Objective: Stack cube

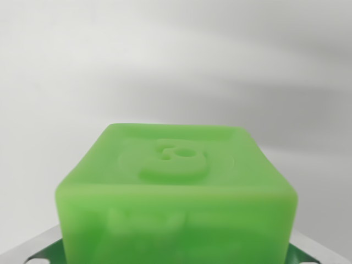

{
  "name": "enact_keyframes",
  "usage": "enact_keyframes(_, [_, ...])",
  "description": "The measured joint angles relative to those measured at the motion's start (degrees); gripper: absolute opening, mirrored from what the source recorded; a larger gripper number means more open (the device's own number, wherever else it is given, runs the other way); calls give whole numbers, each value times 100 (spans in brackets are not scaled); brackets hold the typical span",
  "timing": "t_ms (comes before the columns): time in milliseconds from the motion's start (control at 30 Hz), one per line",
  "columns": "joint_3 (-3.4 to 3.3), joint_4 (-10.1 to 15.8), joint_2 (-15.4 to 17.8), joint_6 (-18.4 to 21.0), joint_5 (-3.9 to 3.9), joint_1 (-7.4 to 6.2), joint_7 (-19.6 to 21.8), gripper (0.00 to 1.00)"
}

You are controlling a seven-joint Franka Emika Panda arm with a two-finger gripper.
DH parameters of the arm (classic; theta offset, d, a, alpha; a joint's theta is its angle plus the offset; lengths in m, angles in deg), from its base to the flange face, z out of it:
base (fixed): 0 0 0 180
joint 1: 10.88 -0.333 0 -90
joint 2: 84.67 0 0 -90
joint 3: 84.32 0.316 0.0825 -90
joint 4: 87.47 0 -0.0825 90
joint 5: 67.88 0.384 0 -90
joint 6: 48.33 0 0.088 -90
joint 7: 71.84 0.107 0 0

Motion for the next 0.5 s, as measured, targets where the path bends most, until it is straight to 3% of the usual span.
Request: enact_keyframes(500, [-59,-14,0,0,29,256,-42,0])
